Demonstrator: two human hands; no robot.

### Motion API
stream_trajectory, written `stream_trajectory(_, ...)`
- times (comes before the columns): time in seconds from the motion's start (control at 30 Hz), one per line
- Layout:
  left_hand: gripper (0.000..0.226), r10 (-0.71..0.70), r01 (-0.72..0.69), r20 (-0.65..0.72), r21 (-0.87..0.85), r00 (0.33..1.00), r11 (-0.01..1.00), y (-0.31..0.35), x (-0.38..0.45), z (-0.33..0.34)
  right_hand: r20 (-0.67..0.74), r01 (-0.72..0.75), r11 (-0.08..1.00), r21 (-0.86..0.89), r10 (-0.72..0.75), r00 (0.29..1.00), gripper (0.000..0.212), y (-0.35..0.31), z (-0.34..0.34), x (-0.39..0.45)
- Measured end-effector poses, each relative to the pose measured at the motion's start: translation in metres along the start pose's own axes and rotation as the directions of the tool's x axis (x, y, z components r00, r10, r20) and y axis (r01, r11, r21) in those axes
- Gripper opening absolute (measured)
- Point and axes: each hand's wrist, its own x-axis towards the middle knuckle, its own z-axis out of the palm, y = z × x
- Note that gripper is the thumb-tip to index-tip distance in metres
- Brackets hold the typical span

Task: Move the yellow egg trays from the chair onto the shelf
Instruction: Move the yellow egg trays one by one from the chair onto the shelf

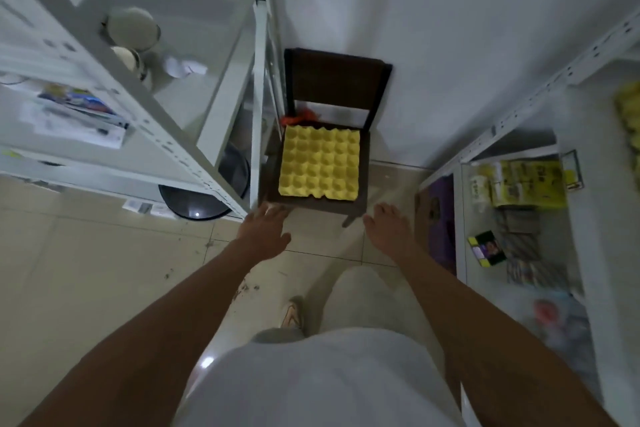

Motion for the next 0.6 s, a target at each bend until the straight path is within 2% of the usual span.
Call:
stream_trajectory(0.07,0.07,-0.013,0.012,0.047,0.032,0.999,0.999,-0.004,0.016,0.004,-0.014,0.015,1.0,-0.009,-0.016,1.0,0.047,-0.006,0.002,0.017)
stream_trajectory(0.17,0.067,-0.018,0.017,0.091,0.007,0.996,1.0,-0.01,0.051,0.001,0.023,-0.084,0.984,0.16,0.081,0.996,0.042,-0.006,-0.002,0.053)
stream_trajectory(0.23,0.065,-0.027,0.027,0.102,0.005,0.994,1.0,-0.012,0.081,-0.002,0.07,-0.106,0.972,0.209,0.093,0.993,0.041,0.001,-0.002,0.088)
stream_trajectory(0.33,0.059,-0.134,0.155,0.158,-0.127,0.978,0.98,-0.013,0.128,-0.01,0.14,-0.183,0.944,0.275,0.149,0.979,0.044,0.008,-0.011,0.146)
stream_trajectory(0.5,0.063,-0.214,0.314,0.312,-0.319,0.926,0.894,-0.015,0.2,-0.013,0.284,-0.243,0.901,0.36,0.142,0.948,0.042,0.021,-0.009,0.236)
stream_trajectory(0.6,0.051,-0.292,0.434,0.334,-0.524,0.896,0.733,-0.022,0.256,-0.012,0.354,-0.347,0.85,0.397,0.207,0.912,0.041,0.035,-0.002,0.296)
